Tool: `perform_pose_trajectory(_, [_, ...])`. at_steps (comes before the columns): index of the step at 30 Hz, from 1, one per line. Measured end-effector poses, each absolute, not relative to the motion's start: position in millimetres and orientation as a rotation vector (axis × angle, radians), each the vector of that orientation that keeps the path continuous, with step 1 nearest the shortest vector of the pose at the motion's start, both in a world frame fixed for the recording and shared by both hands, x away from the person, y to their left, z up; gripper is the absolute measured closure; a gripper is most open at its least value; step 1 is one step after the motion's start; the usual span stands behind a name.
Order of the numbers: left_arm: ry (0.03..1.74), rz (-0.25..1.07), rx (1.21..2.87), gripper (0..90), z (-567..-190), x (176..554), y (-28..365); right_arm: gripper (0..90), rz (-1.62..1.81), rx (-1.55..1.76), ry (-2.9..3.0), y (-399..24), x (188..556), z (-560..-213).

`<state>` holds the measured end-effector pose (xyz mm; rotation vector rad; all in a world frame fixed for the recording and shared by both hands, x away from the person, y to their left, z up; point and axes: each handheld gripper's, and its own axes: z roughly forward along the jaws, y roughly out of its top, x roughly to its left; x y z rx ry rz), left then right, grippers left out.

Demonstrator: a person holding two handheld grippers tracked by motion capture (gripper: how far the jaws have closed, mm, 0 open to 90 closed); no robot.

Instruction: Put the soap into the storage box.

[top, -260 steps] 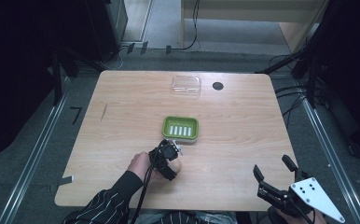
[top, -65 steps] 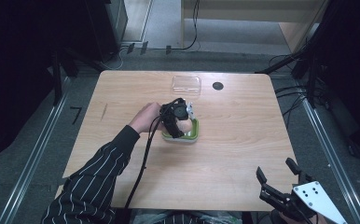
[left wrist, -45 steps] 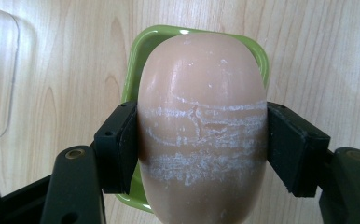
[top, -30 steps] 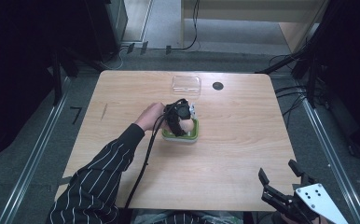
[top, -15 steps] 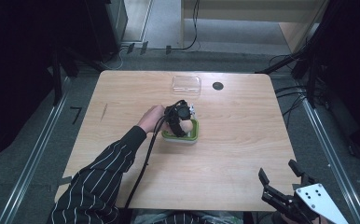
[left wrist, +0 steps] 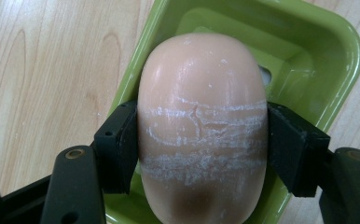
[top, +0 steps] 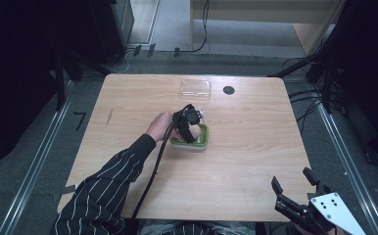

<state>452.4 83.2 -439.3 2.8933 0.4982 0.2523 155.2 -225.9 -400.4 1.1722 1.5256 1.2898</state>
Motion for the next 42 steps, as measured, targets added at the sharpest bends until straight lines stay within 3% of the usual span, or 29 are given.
perform_pose_trajectory(35, [0.589, 0.246, 2.880, 31.5, -440.7, 453.8, 84.0, 13.2, 1.291, 1.176, 1.524, -225.9, 155.2, -400.4])
perform_pose_trajectory(42, [0.596, 0.272, 2.853, 18.9, -435.0, 453.6, 86.3, 13.2, 1.291, 1.176, 1.524, -226.1, 155.1, -400.4])
